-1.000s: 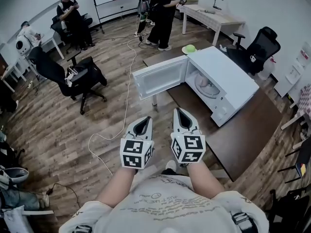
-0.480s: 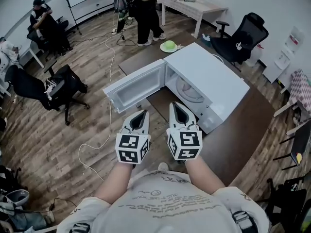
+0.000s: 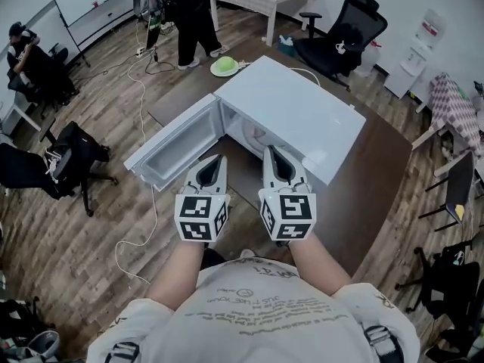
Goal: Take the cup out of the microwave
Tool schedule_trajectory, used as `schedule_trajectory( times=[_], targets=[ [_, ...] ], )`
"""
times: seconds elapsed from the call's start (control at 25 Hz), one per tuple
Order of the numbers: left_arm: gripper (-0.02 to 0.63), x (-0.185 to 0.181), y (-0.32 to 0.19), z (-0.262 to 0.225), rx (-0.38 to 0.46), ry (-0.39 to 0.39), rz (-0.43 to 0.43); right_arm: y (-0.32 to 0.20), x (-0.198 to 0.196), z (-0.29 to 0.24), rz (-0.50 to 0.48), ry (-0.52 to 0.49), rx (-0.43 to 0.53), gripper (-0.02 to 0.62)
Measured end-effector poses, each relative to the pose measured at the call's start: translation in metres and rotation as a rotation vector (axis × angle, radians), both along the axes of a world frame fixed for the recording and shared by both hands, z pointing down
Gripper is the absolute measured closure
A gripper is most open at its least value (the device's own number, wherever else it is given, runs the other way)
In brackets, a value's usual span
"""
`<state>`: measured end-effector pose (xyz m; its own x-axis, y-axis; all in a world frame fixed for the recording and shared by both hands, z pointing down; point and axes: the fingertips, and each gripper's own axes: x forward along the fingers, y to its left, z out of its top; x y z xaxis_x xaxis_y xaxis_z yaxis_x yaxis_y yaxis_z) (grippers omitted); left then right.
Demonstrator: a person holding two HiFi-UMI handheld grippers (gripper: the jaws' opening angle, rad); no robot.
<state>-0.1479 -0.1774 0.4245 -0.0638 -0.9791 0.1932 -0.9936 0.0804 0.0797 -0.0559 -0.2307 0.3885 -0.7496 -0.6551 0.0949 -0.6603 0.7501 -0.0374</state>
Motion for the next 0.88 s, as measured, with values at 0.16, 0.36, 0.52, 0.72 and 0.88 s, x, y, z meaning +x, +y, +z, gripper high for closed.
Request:
schedule_trajectory(
  times=[0.16,0.36,0.52,0.72,0.88],
  targets=[
    [0.592,0.002,-0.021,0.013,-0.023,0.009,0.072,-0.015,0.011,0.007,0.074,0.01,-0.01,0.58],
    [0.592,-0.005,-0.05,0.025,-0.048,0.011,0.179,-0.033,0.01,0.005,0.173,0.0,-0.015,0.58],
    [0.592,-0.015,-0.071,0.033,-0.057,0.028,0.236,-0.042,0.003,0.004,0.23,0.015,-0.006,0.58],
    [0.592,-0.019,-0.093,0.053,-0.095,0.038,0.331,-0.051,0.001,0.005,0.31,0.027,-0.015,0.58],
    [0.591,-0.019,-0.11,0.074,-0.13,0.028,0.406,-0.053,0.005,0.009,0.384,0.038,-0.02,0.58]
  ],
)
